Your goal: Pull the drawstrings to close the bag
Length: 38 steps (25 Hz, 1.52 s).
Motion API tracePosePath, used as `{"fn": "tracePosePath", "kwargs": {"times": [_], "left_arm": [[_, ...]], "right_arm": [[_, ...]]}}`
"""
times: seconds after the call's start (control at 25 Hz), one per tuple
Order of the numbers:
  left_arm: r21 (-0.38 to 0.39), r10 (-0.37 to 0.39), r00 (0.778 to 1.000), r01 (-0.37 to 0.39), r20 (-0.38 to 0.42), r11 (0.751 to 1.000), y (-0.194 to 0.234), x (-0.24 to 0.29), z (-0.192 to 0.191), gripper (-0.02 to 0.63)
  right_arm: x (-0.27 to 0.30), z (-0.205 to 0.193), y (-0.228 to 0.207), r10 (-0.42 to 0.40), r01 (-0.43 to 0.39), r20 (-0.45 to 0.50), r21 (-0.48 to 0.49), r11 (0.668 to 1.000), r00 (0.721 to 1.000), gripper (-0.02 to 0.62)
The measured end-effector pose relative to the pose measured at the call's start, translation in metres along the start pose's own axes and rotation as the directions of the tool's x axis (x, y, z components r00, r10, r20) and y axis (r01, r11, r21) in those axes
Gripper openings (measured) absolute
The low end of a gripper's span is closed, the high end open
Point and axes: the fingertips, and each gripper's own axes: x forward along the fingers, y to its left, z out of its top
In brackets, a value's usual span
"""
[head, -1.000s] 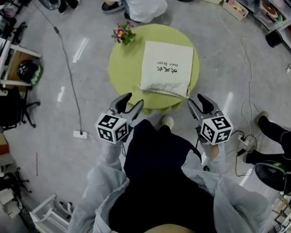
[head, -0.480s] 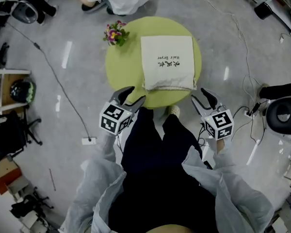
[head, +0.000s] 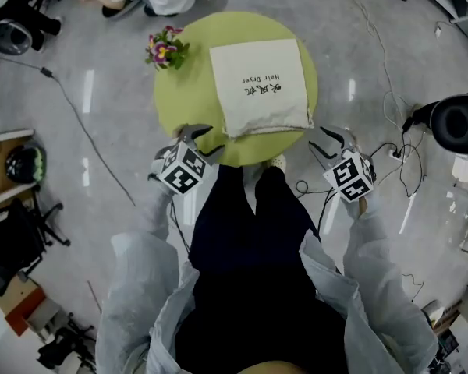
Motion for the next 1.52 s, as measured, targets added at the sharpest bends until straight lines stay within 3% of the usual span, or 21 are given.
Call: {"fn": "tracePosePath", "kwargs": {"times": [0.12, 0.24, 0.48, 0.84, 1.08, 1.48, 1.52], "left_arm": [[0.116, -0.008, 0.997, 0.017, -0.080, 0.993, 0.001, 0.015, -0.009, 0.227], [0.208, -0.020, 0.990, 0.049, -0.137, 0.977, -0.003, 0.027, -0.010, 0.213], [0.331, 0.012, 0.970, 0.072, -0.244, 0.941, -0.002, 0.050, -0.024, 0.183], [0.435, 0.042, 0.962, 0.083, -0.271, 0.896, -0.006, 0.067, -0.025, 0.179], [0.458, 0.049, 0.958, 0.089, -0.282, 0.885, -0.009, 0.070, -0.023, 0.172], [0.363, 0.014, 0.957, 0.096, -0.289, 0.927, -0.010, 0.067, -0.024, 0.114], [0.354, 0.005, 0.954, 0.106, -0.300, 0.929, -0.007, 0.067, -0.026, 0.064]], "right_arm": [[0.014, -0.018, 0.005, 0.013, -0.034, -0.119, -0.182, 0.983, 0.993, 0.190], [0.025, -0.030, 0.005, 0.026, -0.080, -0.188, -0.289, 0.954, 0.982, 0.184], [0.046, -0.036, -0.004, 0.045, -0.123, -0.216, -0.362, 0.924, 0.975, 0.183], [0.070, -0.044, -0.010, 0.072, -0.187, -0.262, -0.442, 0.878, 0.962, 0.153], [0.078, -0.051, -0.008, 0.071, -0.206, -0.282, -0.482, 0.851, 0.957, 0.112], [0.076, -0.054, -0.007, 0.101, -0.223, -0.284, -0.443, 0.868, 0.954, 0.071], [0.077, -0.055, -0.008, 0.098, -0.224, -0.290, -0.442, 0.869, 0.952, 0.061]]}}
